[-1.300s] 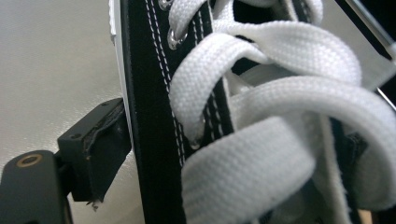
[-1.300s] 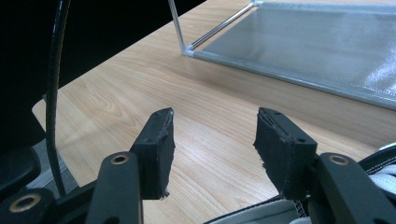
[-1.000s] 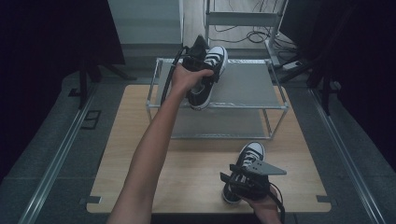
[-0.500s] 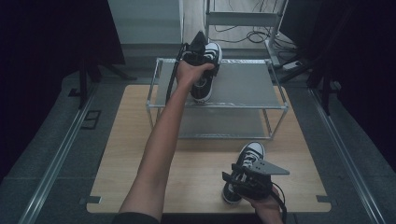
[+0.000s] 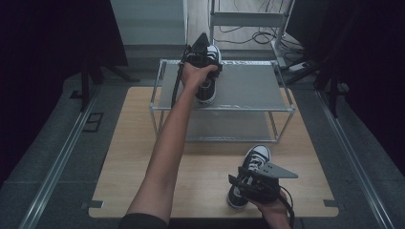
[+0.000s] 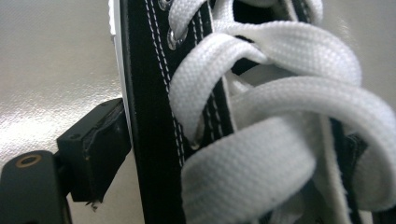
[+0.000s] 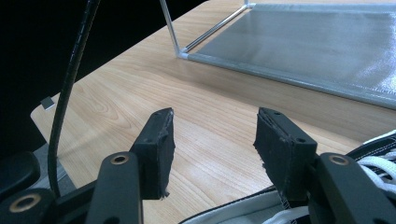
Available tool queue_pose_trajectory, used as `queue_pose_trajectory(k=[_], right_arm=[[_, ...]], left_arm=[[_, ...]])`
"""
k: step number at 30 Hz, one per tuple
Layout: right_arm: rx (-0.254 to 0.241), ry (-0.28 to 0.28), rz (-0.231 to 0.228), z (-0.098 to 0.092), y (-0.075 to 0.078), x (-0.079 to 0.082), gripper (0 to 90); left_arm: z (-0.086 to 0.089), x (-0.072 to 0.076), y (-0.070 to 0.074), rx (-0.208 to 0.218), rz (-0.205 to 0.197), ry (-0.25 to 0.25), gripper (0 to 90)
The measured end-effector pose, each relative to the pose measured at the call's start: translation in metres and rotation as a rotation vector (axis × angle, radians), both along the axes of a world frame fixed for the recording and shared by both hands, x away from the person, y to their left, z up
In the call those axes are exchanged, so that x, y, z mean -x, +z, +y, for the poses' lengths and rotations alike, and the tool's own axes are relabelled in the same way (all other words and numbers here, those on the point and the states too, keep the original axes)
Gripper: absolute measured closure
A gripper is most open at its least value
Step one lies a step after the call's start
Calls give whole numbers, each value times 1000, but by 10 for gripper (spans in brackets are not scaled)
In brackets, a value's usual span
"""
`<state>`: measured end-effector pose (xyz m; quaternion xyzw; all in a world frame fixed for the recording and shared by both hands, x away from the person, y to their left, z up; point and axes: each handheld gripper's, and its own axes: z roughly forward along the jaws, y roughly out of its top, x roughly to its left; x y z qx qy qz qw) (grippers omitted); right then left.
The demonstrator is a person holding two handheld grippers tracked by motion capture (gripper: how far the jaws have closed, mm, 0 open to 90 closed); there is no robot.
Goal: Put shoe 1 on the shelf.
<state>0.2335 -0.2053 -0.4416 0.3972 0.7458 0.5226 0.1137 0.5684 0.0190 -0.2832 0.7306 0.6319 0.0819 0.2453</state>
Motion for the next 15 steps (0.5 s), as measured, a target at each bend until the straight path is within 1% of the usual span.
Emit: queue_pose_trajectory(k=[1,4,7,9,15], right_arm=[[0,0,0,0,0,0,468],[1,1,1,0,0,0,468],[2,1,1,1,-1,-1,468],[4,3,3,1,-1,-1,468],[6,1,2,0,-1,-1,468]], left_arm=[[0,0,0,0,0,0,134],[3,-1,-2,3,12,24,133],[5,-2,-2,1,22,29,133],[5,-3,-3,6,24,41,133],[5,-7,-6,-4,50,58,131]])
